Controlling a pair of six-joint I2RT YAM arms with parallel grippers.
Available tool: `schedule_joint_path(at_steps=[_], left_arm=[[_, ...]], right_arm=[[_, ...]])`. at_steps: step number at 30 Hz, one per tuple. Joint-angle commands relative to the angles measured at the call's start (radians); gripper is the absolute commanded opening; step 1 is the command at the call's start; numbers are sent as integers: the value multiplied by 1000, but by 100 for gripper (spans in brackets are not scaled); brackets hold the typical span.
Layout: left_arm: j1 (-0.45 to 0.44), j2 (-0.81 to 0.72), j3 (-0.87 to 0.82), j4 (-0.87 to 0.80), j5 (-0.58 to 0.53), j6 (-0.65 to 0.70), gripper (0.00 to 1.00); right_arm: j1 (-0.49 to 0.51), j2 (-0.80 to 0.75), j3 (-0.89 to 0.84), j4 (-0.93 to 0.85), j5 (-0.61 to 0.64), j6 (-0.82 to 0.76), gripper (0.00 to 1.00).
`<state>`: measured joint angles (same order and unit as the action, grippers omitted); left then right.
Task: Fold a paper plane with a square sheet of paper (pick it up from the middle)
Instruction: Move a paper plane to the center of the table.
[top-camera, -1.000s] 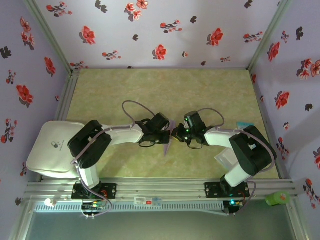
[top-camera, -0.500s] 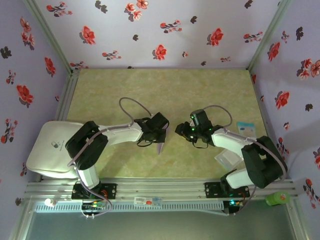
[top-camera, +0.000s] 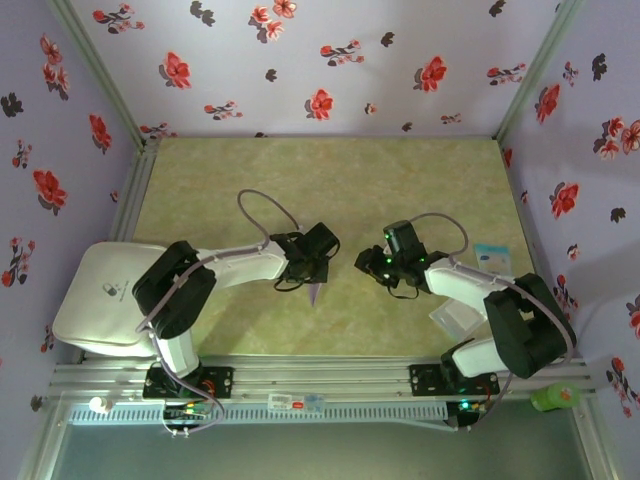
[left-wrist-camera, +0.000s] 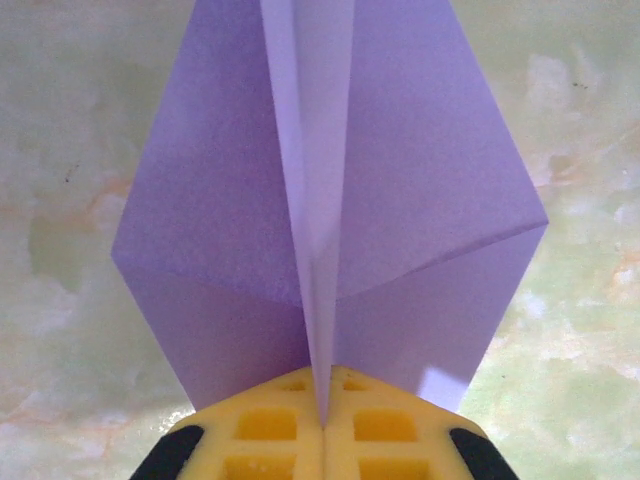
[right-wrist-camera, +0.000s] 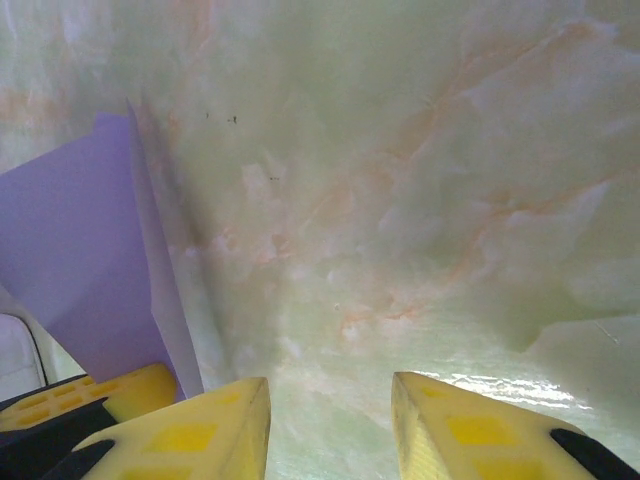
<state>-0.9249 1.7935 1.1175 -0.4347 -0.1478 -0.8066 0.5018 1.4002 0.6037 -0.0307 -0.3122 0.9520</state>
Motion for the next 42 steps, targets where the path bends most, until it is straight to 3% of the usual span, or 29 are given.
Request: schedule_joint_path(at_steps=[1, 42], left_arm=[[-3, 27, 27, -10, -6, -17, 1], [-3, 120, 68, -27, 18, 1, 15]], right_arm=[[-6, -22, -26, 1, 35, 25, 37], [-6, 37, -55, 80, -13, 58, 38]])
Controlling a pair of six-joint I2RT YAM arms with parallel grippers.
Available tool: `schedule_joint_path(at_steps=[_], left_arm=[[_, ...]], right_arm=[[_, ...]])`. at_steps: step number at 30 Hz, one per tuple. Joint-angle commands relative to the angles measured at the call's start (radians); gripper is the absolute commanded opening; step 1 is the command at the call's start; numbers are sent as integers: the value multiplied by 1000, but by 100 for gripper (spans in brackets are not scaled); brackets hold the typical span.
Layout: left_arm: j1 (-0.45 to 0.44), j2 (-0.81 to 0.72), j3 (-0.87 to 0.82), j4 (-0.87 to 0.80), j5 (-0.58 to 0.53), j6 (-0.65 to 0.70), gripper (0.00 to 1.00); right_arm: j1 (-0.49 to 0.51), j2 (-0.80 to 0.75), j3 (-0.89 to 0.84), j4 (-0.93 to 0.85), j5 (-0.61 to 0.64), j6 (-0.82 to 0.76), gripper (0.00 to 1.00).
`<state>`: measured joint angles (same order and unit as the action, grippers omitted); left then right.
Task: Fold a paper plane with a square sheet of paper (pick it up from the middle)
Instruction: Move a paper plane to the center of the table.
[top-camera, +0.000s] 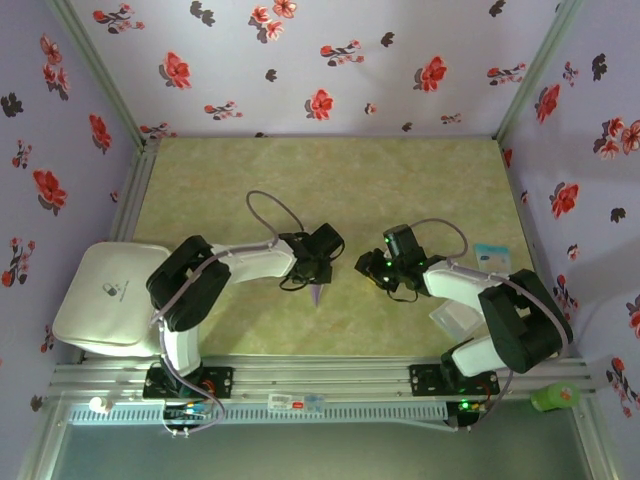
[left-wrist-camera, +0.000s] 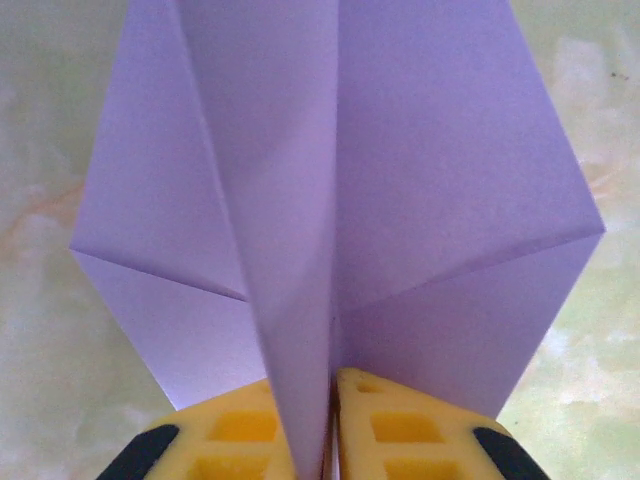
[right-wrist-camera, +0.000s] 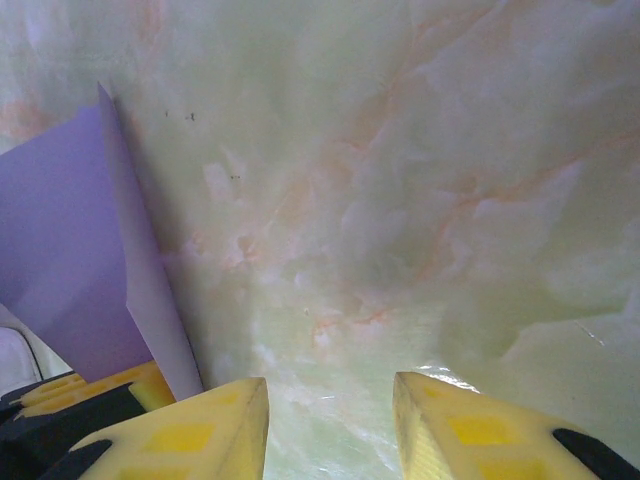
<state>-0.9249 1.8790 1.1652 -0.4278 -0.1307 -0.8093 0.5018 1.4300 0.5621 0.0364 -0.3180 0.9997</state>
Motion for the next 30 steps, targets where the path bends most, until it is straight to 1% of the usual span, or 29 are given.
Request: schedule_joint_path(at_steps=[1, 6, 12, 17, 19, 24, 30], left_arm=[[-3, 45, 24, -38, 1, 2, 15], [-3, 83, 42, -61, 5, 8, 19], [-4, 123, 76, -102, -8, 12, 29], [-6, 155, 122, -159, -55, 3, 29], [-8, 162, 138, -175, -72, -11, 34], [-19, 187, 187, -203, -97, -57, 35], [-31, 221, 243, -236, -107, -160, 36]], right_arm=[[-6, 7, -13, 13, -7, 10, 38], [-6, 4, -13, 13, -7, 8, 38], [-8, -10, -22, 9, 1, 7, 38], [-19, -58, -22, -35, 28, -9, 38], [-26, -86, -20, -59, 43, -19, 39], [-46, -147, -14, -124, 62, -47, 40], [-61, -181, -21, -152, 50, -62, 41]])
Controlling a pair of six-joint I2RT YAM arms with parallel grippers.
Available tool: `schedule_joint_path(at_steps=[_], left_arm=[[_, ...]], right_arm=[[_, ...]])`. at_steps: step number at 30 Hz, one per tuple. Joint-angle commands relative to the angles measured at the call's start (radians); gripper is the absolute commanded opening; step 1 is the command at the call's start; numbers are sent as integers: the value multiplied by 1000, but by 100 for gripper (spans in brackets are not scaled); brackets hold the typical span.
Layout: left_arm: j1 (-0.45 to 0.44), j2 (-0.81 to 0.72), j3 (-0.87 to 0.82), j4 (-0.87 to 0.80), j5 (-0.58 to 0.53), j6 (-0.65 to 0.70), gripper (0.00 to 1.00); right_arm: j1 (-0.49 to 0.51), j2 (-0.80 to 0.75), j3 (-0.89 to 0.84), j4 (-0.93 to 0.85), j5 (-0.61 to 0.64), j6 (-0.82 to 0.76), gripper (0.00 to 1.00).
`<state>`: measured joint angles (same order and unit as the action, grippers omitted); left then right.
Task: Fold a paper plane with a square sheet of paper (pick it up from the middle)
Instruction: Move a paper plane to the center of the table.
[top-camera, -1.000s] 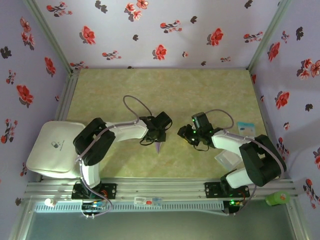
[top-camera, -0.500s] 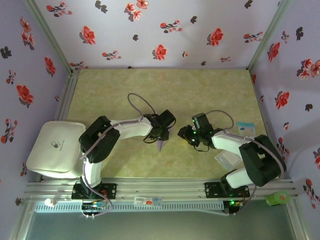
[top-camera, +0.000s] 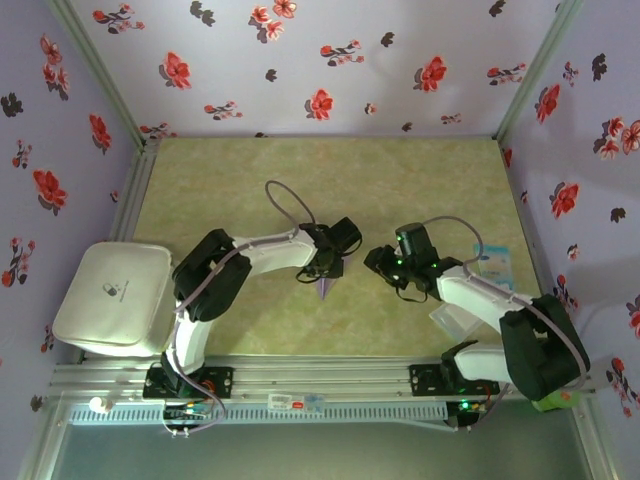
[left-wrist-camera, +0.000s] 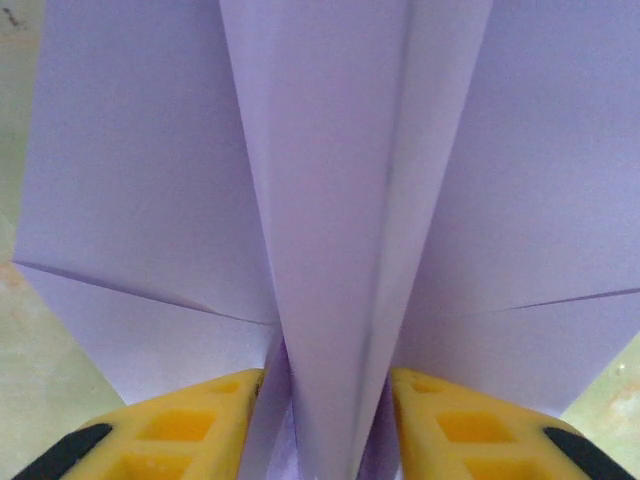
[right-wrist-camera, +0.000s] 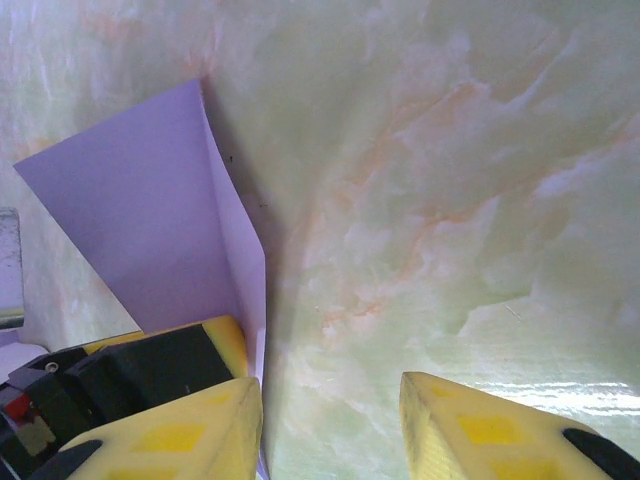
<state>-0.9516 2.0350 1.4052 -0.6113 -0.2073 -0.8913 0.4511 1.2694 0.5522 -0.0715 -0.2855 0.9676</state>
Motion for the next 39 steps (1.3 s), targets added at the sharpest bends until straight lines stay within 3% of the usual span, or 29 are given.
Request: schedule_joint_path(at_steps=[1, 24, 33, 39], left_arm=[[-6, 67, 11, -53, -29, -86, 36], [-10, -88, 92, -130, -91, -87, 45], [0, -254, 18, -70, -127, -36, 49], [62, -448, -143, 63, -122, 33, 50]], right_arm=[[-12, -24, -15, -45, 13, -32, 41], [-34, -98, 5, -122, 26, -80, 43], [-46, -134, 86, -243, 116, -174, 46], [-63, -184, 144, -313, 230, -266, 52]])
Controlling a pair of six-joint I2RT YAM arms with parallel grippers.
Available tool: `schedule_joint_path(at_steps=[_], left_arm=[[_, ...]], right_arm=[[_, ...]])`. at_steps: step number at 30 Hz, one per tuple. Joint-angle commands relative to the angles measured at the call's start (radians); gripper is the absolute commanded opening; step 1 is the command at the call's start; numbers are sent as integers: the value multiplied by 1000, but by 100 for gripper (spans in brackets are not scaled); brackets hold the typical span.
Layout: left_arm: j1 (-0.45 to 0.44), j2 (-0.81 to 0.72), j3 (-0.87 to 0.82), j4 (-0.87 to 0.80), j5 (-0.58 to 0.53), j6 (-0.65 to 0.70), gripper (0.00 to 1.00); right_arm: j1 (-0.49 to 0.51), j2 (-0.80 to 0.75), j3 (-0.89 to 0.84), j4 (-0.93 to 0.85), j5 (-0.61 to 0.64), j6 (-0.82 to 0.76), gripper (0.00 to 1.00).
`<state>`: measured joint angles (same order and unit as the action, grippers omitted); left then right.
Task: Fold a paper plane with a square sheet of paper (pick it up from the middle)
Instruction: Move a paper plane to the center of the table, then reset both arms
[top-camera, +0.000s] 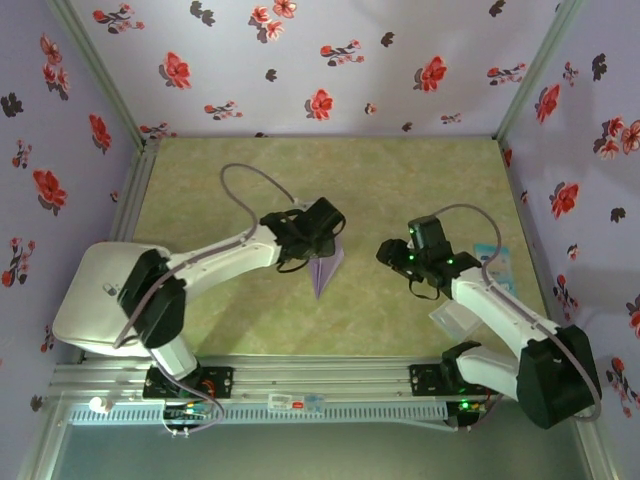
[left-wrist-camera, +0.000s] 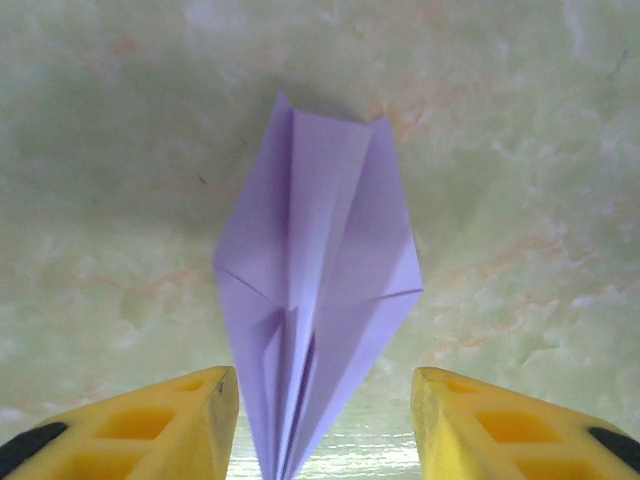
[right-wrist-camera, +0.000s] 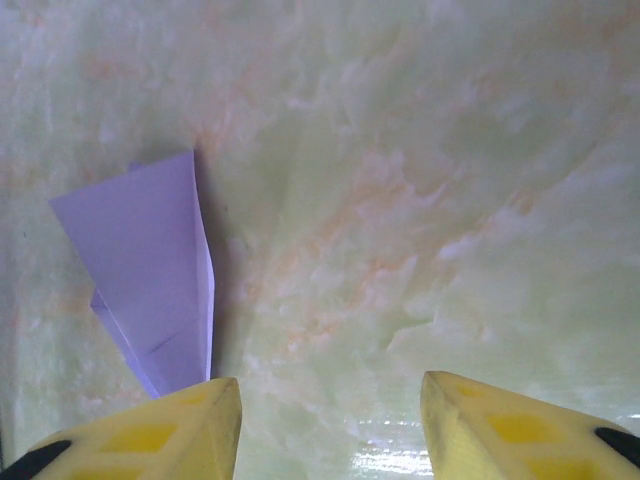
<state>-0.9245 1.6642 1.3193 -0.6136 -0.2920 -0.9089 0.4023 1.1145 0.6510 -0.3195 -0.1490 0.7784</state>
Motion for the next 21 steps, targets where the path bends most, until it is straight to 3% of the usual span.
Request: schedule_joint_path(at_steps=[1, 6, 12, 17, 21], left_arm=[[53, -111, -90, 91, -30, 66, 50], [178, -279, -290, 201, -12, 142, 44], [439, -425, -468, 326, 134, 213, 59], [592, -500, -603, 510, 88, 489, 80], [654, -497, -676, 630, -19, 689, 88]], right_arm=[[-17, -37, 57, -74, 125, -100, 54], [-46, -46, 114, -103, 397, -229, 70], [-110, 2, 131, -4, 607, -410, 78], [-169, 95, -6, 391, 723, -661, 82], [-215, 203, -85, 657, 669, -726, 86]])
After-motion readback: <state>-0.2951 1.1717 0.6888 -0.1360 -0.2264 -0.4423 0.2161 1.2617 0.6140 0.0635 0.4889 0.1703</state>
